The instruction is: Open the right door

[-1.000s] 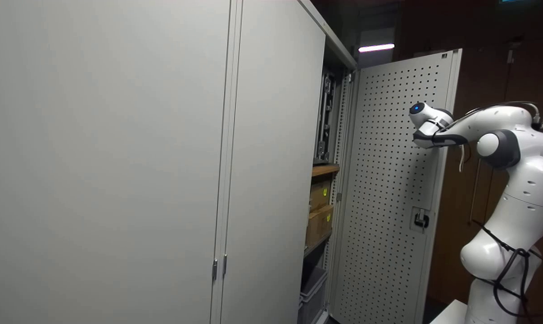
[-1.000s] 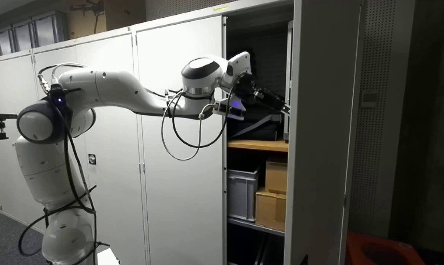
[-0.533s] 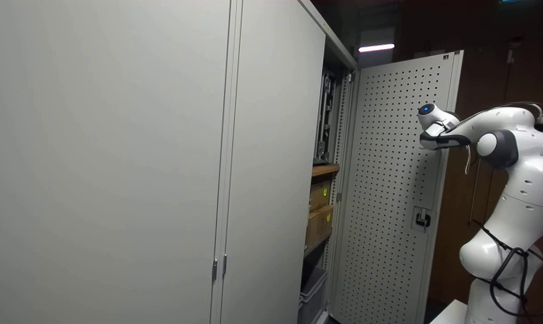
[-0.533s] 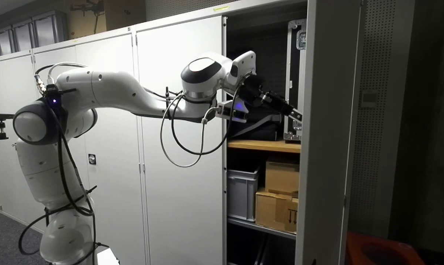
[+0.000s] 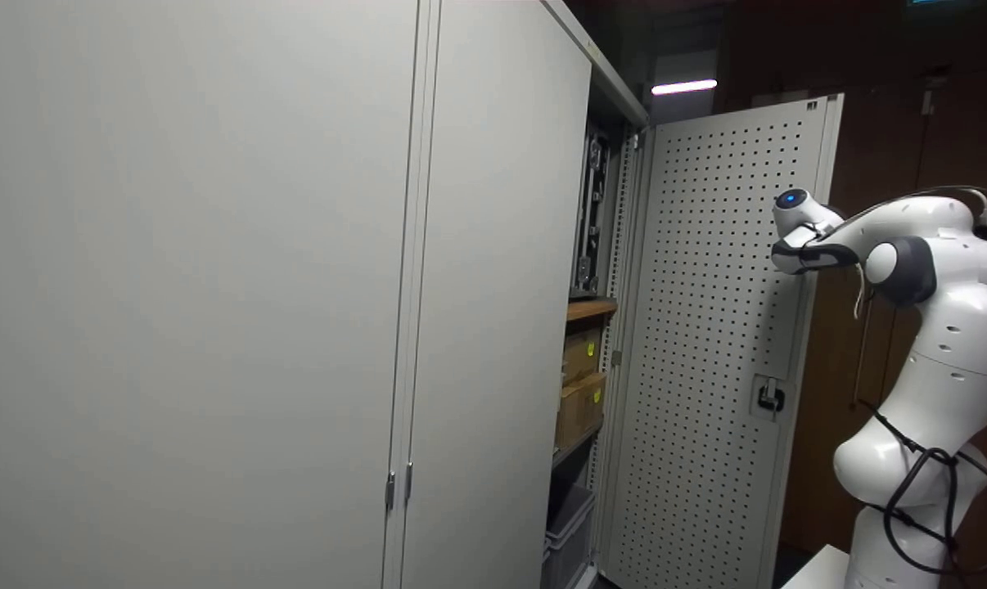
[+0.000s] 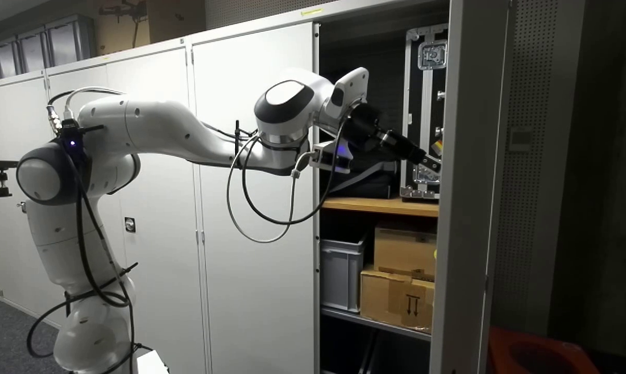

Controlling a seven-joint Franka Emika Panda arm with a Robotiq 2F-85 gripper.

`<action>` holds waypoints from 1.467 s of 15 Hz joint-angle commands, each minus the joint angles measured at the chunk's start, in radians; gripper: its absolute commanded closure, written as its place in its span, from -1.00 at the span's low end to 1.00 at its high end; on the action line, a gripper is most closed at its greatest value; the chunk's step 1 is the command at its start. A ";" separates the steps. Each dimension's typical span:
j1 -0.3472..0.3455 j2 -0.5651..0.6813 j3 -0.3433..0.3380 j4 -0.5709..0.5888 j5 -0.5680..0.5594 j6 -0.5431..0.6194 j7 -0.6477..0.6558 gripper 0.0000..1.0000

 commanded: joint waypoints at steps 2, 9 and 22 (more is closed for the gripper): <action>-0.039 0.041 -0.013 0.032 0.081 0.092 -0.098 1.00; -0.038 0.015 0.025 0.003 0.184 0.077 -0.187 1.00; 0.110 -0.105 0.284 -0.112 0.215 0.083 -0.239 1.00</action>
